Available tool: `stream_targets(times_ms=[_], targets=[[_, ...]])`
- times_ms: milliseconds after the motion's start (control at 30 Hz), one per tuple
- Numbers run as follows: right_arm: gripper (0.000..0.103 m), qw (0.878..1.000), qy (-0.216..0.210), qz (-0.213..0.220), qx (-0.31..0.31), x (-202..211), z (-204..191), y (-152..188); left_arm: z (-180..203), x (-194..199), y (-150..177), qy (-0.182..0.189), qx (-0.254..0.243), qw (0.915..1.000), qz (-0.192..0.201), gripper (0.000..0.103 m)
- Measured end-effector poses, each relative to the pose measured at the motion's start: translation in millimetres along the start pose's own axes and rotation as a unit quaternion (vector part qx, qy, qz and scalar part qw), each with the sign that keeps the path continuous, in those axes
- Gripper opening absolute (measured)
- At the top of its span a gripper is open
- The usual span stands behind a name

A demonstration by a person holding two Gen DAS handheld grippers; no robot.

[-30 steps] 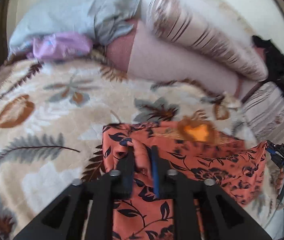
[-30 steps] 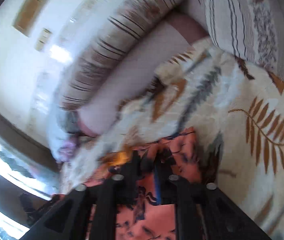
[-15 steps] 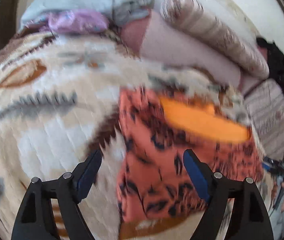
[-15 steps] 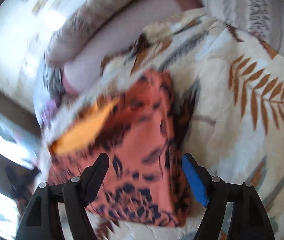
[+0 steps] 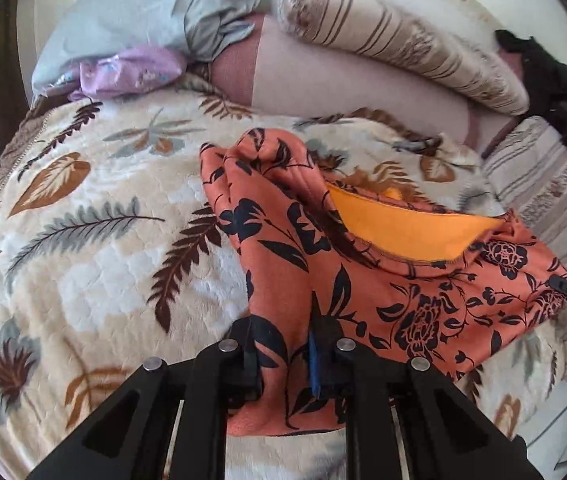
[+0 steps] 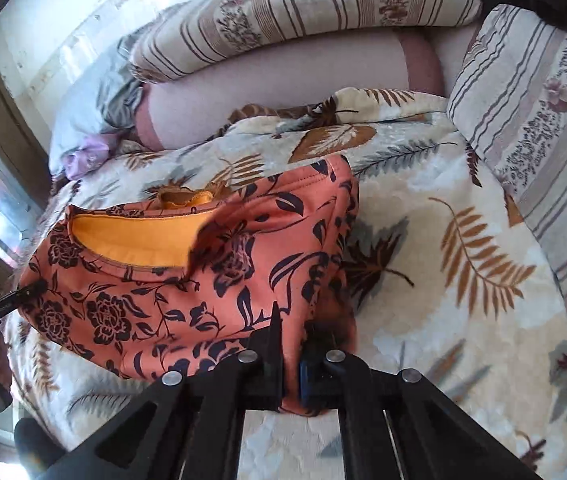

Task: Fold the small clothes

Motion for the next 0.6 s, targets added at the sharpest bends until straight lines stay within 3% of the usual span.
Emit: stream_targets(times_ms=[67,133,200,233,267,300,367,467,600], targets=[[0.006,0.999,-0.012,-0.01,-0.03,13.2,8.8,25.5,-3.2,13.1,24.6,0.002,0.009,1.0,-0.004,0.021],[0.011,0.998,-0.021,-0.019,-0.057,10.1,23.7,53.6,-13.6,-6.2,56.2,-0.004,0.017,0.9992,-0.036,0.033],[0.051,0.995,-0.019,-0.048,-0.091,-11.6,42.4,85.1,-34.3,-42.6,91.1,-0.036,0.027,0.996,-0.077,0.056],[0.058,0.99,-0.011,-0.052,-0.13,-18.7,58.7,101.8,-43.9,-46.4,101.4,-0.022,0.045,0.9964,-0.068,0.056],[0.058,0.985,-0.01,-0.036,-0.169,-18.2,72.6,113.0,-49.7,-37.1,102.7,0.0,0.066,0.9974,-0.03,0.059],[0.059,0.98,-0.026,-0.012,-0.196,-12.4,80.4,117.8,-53.1,-31.2,102.0,0.001,0.081,0.9964,-0.024,0.064],[0.072,0.98,-0.024,0.01,-0.195,-5.9,80.7,115.0,-53.7,-28.7,98.6,-0.003,0.083,0.996,-0.034,0.065],[0.074,0.985,-0.029,0.029,-0.167,-6.3,72.9,88.4,-53.4,-24.8,89.4,-0.026,0.063,0.9975,-0.02,0.065],[0.074,0.993,-0.022,0.041,-0.107,-26.5,57.5,42.5,-54.4,-11.7,68.5,-0.022,0.032,0.9983,0.044,0.065]])
Point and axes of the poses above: each gripper's, at about its wrist camera, not at the fingertips, and x roughly against the way its jaws point, z to its right, y to its underside, the point moved 2 cm from there along -x, roughly the way its jaws point, and after that the axes turned 8 degrees about z, right-handed, at the moved point
